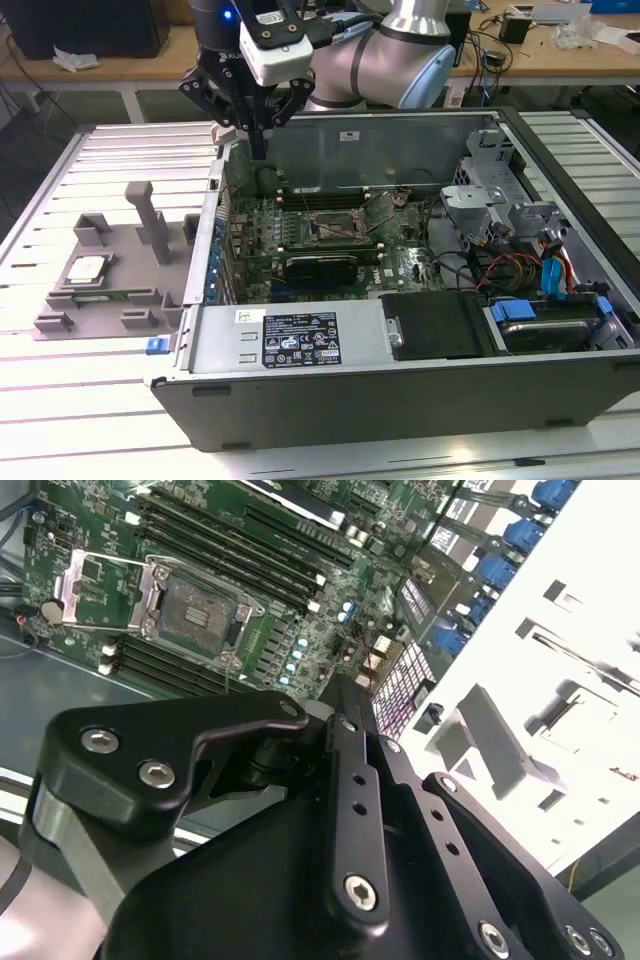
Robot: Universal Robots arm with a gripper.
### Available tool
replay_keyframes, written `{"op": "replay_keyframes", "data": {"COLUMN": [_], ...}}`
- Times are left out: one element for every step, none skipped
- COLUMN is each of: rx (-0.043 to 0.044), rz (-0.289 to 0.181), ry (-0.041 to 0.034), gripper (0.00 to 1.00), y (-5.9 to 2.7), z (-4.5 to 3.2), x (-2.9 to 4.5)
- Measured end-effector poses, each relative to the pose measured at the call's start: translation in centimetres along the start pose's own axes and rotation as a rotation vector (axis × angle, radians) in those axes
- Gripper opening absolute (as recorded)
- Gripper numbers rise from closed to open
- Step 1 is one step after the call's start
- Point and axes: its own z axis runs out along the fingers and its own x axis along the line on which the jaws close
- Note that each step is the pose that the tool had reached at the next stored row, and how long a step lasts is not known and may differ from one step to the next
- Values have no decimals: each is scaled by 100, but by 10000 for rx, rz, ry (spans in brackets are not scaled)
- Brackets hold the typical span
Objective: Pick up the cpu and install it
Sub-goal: 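Reach for the cpu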
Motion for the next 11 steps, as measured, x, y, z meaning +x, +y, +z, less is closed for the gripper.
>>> {"op": "replay_keyframes", "data": {"rx": [0,0,0,0,0,0,0,0,0,0,0], "rz": [0,0,0,0,1,1,1,1,0,0,0], "ry": [0,0,-1,0,0,0,-1,0,0,0,0], "gripper": [11,11,11,11,11,11,11,11,11,11,11], "y": [-1,-2,-3,-5,-6,-7,-8,-9,-11,-13,-15], "z": [0,-1,-1,-2,-2,-3,-3,-3,-4,-5,-5], "x": [17,32,43,71,90,102,113,131,159,187,204]}}
